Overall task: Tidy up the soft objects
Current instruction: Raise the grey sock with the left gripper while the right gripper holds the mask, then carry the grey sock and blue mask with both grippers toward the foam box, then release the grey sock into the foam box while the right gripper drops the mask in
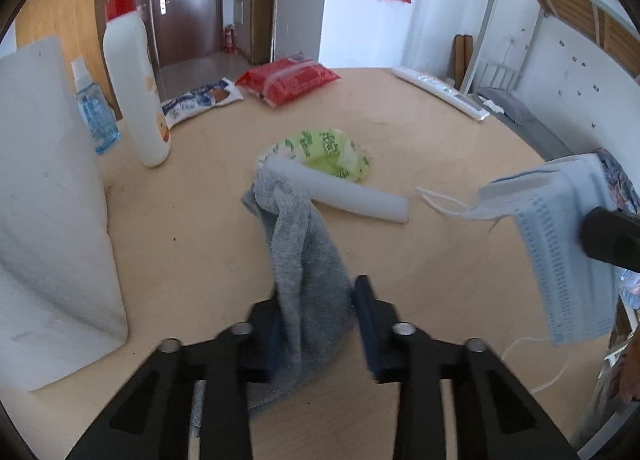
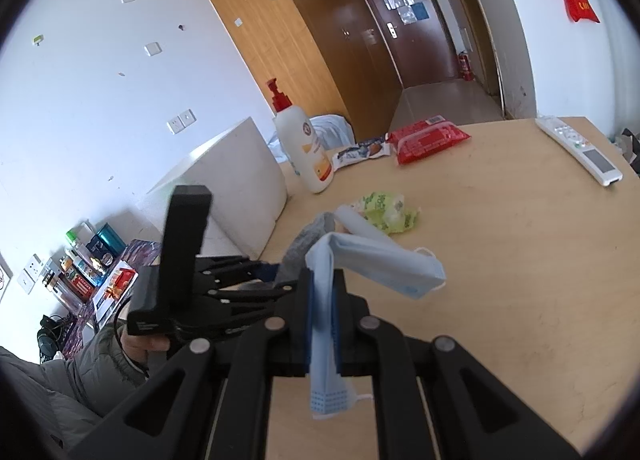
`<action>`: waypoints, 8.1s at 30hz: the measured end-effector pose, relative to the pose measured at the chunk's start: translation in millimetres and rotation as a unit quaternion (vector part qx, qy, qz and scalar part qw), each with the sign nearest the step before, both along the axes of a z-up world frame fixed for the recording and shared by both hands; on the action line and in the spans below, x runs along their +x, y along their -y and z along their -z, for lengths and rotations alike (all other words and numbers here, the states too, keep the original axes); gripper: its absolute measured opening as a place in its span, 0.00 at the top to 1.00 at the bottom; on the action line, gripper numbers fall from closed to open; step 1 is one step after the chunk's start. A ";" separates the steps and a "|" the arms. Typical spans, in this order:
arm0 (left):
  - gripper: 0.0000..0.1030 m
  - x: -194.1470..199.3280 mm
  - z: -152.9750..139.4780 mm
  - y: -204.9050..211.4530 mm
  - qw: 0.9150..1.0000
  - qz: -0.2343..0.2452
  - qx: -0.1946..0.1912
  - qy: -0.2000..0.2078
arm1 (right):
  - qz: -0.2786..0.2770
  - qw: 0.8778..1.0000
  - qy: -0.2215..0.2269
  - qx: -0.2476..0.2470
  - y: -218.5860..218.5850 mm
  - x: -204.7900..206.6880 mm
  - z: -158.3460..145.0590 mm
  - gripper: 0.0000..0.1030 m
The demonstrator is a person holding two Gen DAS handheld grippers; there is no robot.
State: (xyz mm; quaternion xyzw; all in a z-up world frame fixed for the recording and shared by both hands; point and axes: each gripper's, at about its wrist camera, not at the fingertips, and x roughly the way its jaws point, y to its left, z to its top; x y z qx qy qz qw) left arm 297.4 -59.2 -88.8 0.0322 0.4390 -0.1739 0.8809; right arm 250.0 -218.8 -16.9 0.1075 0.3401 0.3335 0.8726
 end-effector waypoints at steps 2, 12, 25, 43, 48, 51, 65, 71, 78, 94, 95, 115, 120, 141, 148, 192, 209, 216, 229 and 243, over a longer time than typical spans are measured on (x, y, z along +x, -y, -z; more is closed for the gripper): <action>0.92 -2.5 -2.4 -0.3 1.000 0.003 -0.003 0.003 | 0.002 1.000 -0.001 0.000 1.1 0.4 0.5 0.90; 0.93 -31.3 -36.4 2.0 0.997 0.003 0.000 0.073 | 0.004 1.000 0.007 -0.003 -0.6 -6.3 -6.5 0.90; 0.93 -97.3 -97.8 -9.0 0.985 -0.014 -0.007 0.172 | -0.008 0.999 0.050 0.000 -8.9 -38.7 -36.4 0.90; 0.93 -186.2 -141.7 -50.7 0.963 -0.085 -0.015 0.254 | -0.037 0.992 0.120 0.012 -32.4 -91.1 -79.0 0.90; 0.93 -209.7 -147.2 -63.9 0.957 -0.107 -0.006 0.270 | -0.051 0.989 0.135 0.014 -44.8 -101.8 -85.1 0.90; 0.93 -220.6 -150.2 -70.8 0.953 -0.119 -0.003 0.278 | -0.059 0.988 0.142 0.014 -51.7 -105.8 -88.2 0.90; 0.93 -250.1 -155.1 -105.2 0.938 -0.202 0.019 0.281 | -0.090 0.982 0.167 0.006 -95.0 -119.3 -94.2 0.90; 0.93 -257.6 -159.3 -113.5 0.932 -0.216 0.027 0.289 | -0.106 0.979 0.173 0.002 -113.9 -120.0 -96.5 0.90; 0.93 -265.8 -159.0 -119.9 0.926 -0.237 0.033 0.291 | -0.122 0.977 0.174 0.004 -133.1 -118.8 -97.1 0.90; 0.93 -262.7 -165.4 -129.7 0.921 -0.252 0.034 0.294 | -0.150 0.973 0.174 0.005 -158.2 -115.1 -102.5 0.90; 0.93 -261.7 -165.8 -129.9 0.921 -0.252 0.034 0.295 | -0.148 0.974 0.173 0.006 -160.3 -113.8 -103.8 0.90; 0.93 -212.0 -172.7 -146.4 0.924 -0.241 0.030 0.295 | -0.123 0.977 0.175 -0.016 -181.3 -75.8 -115.6 0.90; 0.93 -194.0 -176.4 -151.9 0.926 -0.238 0.029 0.293 | -0.126 0.976 0.178 -0.025 -189.8 -61.9 -123.3 0.90; 0.93 -96.4 -178.8 -178.6 0.941 -0.228 0.026 0.250 | -0.134 0.975 0.171 -0.051 -236.8 17.7 -130.7 0.89; 0.93 -71.8 -177.2 -186.4 0.944 -0.222 0.018 0.243 | -0.127 0.977 0.166 -0.048 -238.2 37.8 -128.1 0.90; 0.04 -28.8 -156.2 -195.3 0.943 -0.227 0.022 0.241 | -0.122 0.980 0.154 -0.041 -237.2 68.0 -122.5 0.90; 0.03 -60.9 -155.5 -210.3 0.931 -0.259 0.049 0.251 | -0.146 0.978 0.145 -0.023 -258.1 81.1 -121.1 0.90; 0.03 -78.6 -154.9 -225.9 0.926 -0.281 0.048 0.248 | -0.161 0.977 0.138 -0.030 -273.2 83.2 -112.1 0.90; 0.03 -93.9 -154.1 -233.1 0.921 -0.297 0.050 0.247 | -0.158 0.979 0.119 -0.053 -279.9 87.2 -101.1 0.52; 0.03 -100.9 -158.4 -227.3 0.921 -0.296 0.050 0.249 | -0.143 0.979 0.132 -0.064 -281.6 83.1 -104.8 0.16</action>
